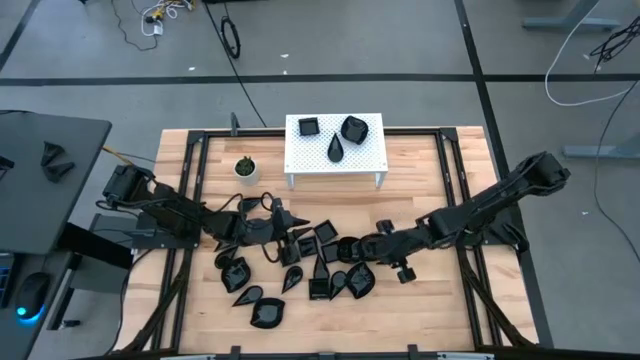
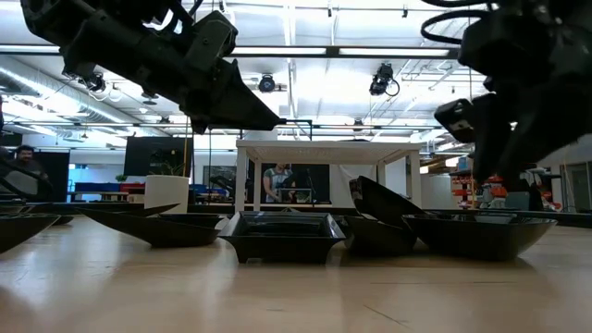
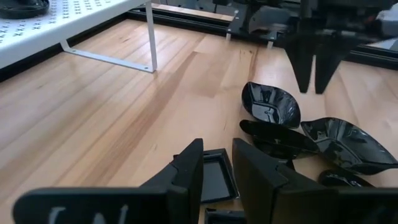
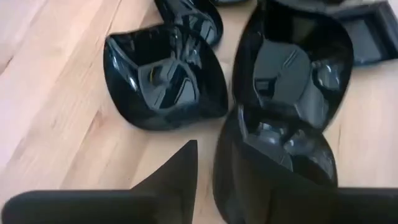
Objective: Pick & Place Mini shaped plates
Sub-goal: Stack the black plate on top of the black plate on the shelf
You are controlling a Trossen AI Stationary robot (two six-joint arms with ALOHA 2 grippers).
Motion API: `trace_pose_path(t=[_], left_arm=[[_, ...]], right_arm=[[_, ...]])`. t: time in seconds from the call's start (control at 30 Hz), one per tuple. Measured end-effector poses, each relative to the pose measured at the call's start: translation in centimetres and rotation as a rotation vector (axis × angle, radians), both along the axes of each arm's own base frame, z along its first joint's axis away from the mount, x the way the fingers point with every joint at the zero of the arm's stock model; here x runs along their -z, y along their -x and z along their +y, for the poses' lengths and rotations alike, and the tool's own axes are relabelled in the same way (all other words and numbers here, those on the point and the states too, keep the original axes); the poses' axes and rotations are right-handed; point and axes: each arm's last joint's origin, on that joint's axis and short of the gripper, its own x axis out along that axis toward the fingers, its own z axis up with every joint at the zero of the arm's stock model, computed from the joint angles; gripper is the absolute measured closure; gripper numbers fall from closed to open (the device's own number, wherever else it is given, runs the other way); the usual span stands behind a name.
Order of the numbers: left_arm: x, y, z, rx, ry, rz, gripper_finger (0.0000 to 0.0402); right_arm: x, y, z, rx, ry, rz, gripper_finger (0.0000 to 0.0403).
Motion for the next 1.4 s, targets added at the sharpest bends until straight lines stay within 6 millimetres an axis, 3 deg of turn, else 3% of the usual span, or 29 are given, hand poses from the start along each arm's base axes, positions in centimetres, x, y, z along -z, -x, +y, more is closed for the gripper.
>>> trace_pose_path(t=[0.37,0.63,0.87,1.03,1.23,1.4], left_arm=[[0.0,0.0,0.0,-0.003,-0.002,-0.002,0.0312],[0.0,0.0,0.1,-0.009,-0.012,-0.001,0.0312],[0.0,0.0,0.1,-0.012,-0.014,0.0,0.0312],[0.0,0.0,0.1,-0.016,-0.015,-0.001,0.0312],[0.0,0.0,0.1,-0.017,-0.015,-0.001,0.0312],[0.0,0.0,0.1,-0.023,-0.018,-0.002,0.0312]], right_arm=[[3.0,-1.3,0.8,-0.003,0.081,0.009,0.0307],[3.5,-1.7,0.8,0.014,0.099,-0.007,0.0311],[3.2,-1.4,1.0,0.014,0.097,-0.007,0.038],[1.6,-0.3,1.1,-0.01,0.097,-0.009,0.0393],[-2.5,2.6,0.4,-0.136,0.115,-0.079,0.0399],[-6.3,3.9,-0.8,-0.31,0.384,-0.357,0.0393]])
